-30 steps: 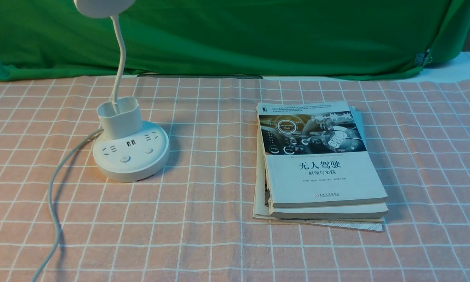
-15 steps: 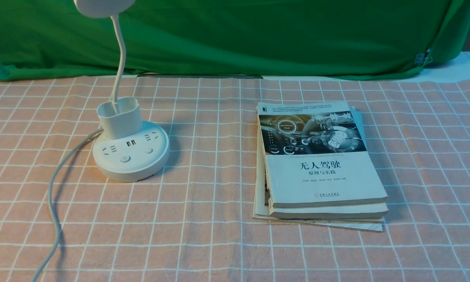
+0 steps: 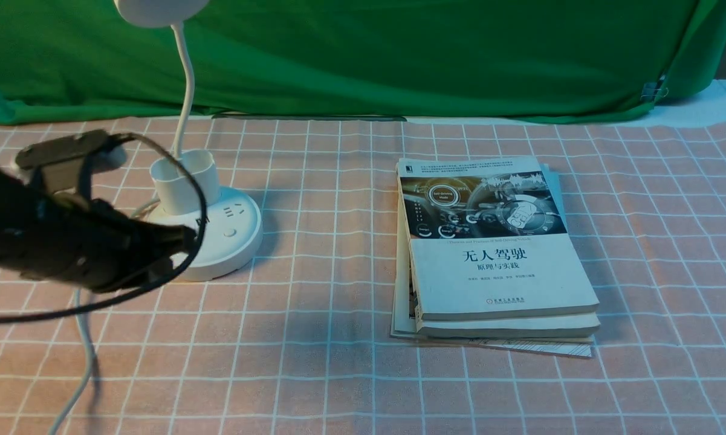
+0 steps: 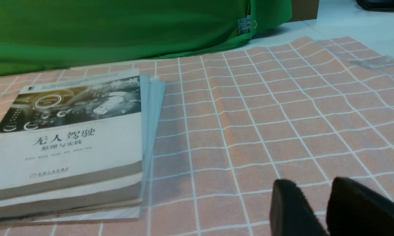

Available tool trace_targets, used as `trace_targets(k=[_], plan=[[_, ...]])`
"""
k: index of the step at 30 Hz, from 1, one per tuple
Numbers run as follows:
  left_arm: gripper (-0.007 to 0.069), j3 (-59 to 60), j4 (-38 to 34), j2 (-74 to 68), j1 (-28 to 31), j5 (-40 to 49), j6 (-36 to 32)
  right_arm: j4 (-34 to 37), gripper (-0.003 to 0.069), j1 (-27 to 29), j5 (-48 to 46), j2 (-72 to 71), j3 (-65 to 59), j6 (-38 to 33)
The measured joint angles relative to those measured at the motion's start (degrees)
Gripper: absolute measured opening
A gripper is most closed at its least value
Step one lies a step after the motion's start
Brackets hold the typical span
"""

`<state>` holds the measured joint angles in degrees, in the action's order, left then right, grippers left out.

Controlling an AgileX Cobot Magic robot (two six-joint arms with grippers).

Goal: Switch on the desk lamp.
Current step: Use the left arm to press the button switch on the lamp holder

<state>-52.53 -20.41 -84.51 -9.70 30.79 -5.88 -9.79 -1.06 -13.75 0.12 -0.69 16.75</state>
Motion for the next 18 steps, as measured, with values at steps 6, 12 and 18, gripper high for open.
trace_targets(k=[6,12,18], plan=[[0.0021,-11.70,13.57,-11.81,-5.82,0.12,7.42,0.00,0.0239,0.00,0.00,0.00,0.00,0.00],[0.0021,-19.36,23.13,-20.85,-7.76,0.12,13.82,0.00,0.0241,0.00,0.00,0.00,0.00,0.00],[0.0021,-20.85,25.63,-25.06,-7.76,-1.78,14.71,0.00,0.0241,0.00,0.00,0.00,0.00,0.00]])
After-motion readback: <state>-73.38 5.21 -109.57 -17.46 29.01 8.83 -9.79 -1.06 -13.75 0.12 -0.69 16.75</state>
